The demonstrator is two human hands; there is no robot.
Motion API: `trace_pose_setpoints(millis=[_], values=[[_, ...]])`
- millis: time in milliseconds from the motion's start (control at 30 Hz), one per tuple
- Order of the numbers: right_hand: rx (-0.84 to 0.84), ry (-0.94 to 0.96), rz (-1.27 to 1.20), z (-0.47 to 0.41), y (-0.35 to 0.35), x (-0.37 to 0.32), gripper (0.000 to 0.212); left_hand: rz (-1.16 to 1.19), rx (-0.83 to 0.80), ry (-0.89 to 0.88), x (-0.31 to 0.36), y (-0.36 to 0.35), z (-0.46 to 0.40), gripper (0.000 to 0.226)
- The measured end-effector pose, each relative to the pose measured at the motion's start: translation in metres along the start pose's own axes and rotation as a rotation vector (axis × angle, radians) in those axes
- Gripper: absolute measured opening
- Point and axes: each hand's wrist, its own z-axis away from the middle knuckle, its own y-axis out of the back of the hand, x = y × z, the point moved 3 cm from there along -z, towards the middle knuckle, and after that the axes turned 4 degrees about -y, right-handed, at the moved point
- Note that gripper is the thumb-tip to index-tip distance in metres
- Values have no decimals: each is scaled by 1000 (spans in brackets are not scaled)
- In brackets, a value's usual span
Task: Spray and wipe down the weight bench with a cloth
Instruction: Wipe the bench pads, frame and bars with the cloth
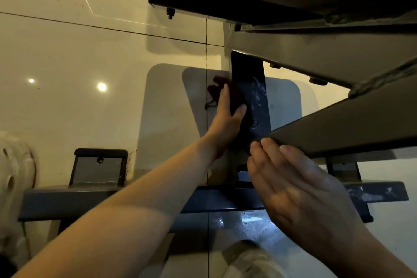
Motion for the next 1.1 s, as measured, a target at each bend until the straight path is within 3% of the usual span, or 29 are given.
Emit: trace_pose_setpoints(millis=[200,333,500,633,833,1100], values=[[-18,1,21,0,-1,-2,53,142,-27,139,-16,-1,51,56],[-34,-4,-3,-2,-1,0,52,153,21,176,-8,-4,33,63],[-48,-13,-1,-1,-2,2,49,-188,94,-45,18,-2,-33,83],[-55,4,-3,-1,-2,2,44,-356,150,-155,37,2,-68,76],[-42,-1,0,0,0,3,51,-459,115,-212,24,10,-28,58],[-7,-1,-15,-2,2,1,47,-437,-27,-178,-15,20,56,56]])
